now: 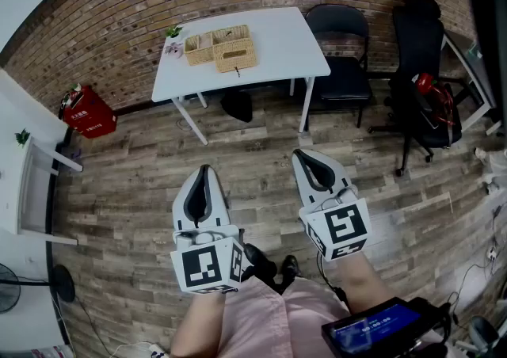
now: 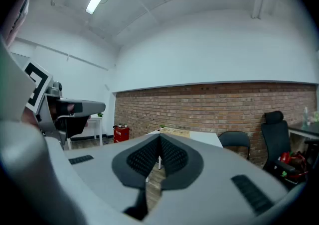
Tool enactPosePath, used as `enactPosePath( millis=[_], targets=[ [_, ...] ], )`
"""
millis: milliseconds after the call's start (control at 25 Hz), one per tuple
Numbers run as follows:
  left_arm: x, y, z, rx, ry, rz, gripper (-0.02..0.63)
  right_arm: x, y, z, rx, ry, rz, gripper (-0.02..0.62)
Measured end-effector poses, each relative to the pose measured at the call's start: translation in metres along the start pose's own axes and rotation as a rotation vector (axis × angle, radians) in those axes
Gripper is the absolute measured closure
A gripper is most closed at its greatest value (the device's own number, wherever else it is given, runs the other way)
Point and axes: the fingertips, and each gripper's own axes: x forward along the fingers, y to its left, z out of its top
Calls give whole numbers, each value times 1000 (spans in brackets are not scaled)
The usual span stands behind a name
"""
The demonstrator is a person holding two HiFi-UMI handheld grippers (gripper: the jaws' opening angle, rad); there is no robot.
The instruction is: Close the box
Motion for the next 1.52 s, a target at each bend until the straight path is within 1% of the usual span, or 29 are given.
enactPosePath(
  millis=[320,400,480,520,560,600,640,720,960,1120,1240,1360,1520],
  targets=[
    [-4,-7,-3,2,11,4,592,-6,-4,-4,14,-3,9,598],
    [-6,-12,-2,-1,5,7,591,-11,-10,-2,46,-32,7,597],
    [-6,-19,-1,-2,-6,1,584,-13,-16,0,79,-52,30,593],
    [-6,-22,-1,-3,-9,-4,561,-13,-16,-1,80,-49,51,483],
    [-5,-24,-1,-3,-12,-8,509,-12,-17,-2,72,-43,66,400],
    [-4,-26,-2,-5,-13,-9,469,-11,-19,-4,60,-38,71,399],
    [-2,-26,-3,-6,-14,-6,465,-9,-21,-5,51,-35,70,402],
    [3,-26,-5,-4,-10,2,465,-5,-28,-8,49,-32,62,419],
    [41,-8,-25,-5,31,5,465,39,-44,-16,51,-14,52,425],
    [85,12,-51,-19,66,-9,465,87,-56,-32,54,23,39,426],
    [126,35,-62,-31,82,-24,465,134,-64,-38,57,51,23,433],
    [169,61,-62,-35,81,-43,465,181,-70,-32,53,62,9,436],
    [216,92,-49,-35,49,-57,465,226,-79,-14,48,50,-15,445]
  ],
)
